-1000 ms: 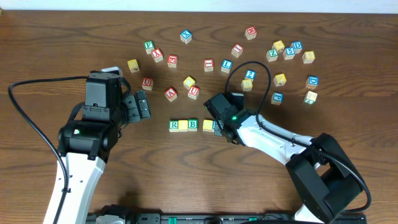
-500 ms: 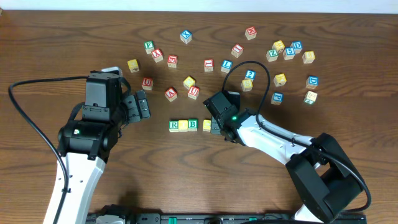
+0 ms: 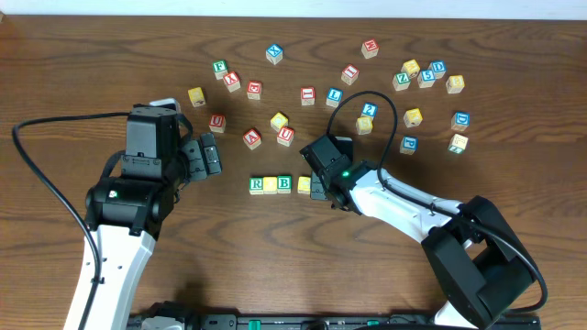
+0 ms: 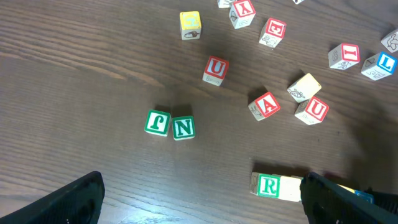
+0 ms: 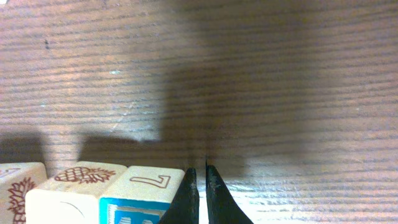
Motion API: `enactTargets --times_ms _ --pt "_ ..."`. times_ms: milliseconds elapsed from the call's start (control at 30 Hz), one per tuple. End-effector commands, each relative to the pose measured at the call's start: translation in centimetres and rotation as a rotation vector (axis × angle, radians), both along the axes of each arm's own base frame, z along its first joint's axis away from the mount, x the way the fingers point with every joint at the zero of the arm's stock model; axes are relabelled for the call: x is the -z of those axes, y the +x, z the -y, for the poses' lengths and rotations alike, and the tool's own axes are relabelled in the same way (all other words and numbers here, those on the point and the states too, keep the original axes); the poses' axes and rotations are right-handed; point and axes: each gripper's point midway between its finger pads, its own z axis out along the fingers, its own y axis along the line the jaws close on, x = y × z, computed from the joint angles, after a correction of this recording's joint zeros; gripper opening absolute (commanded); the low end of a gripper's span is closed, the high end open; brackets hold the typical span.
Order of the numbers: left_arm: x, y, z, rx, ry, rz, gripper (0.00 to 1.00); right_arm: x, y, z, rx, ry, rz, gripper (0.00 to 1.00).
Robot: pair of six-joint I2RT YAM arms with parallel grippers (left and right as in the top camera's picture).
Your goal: Spell out ROBOT
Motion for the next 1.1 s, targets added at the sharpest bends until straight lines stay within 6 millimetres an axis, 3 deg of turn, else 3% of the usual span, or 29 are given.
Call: enactTargets --times_ms 0,67,400,900,1067 --pt "-0.8 0.3 -0.2 0.0 0.005 0.018 0.98 0.1 0.1 1.3 0.034 -0.065 0.008 0.01" --pt "-0.8 0.3 -0.2 0.0 0.005 0.018 0.98 0.3 -0.3 2.1 0.068 -0.094 -0.005 0.01" --pt "-0.8 0.3 -0.2 0.0 0.005 0.018 0.98 0.4 -0.8 -0.1 0.028 0.015 -0.051 0.01" --pt "-0.8 0.3 -0.2 0.0 0.005 0.018 0.98 -0.3 0.8 -1.4 -0.05 0.044 0.027 0.01" --pt "-0.8 0.3 -0.2 0.0 0.005 0.018 0.98 -0.7 0.8 -2.7 -0.114 0.049 0.058 0.01"
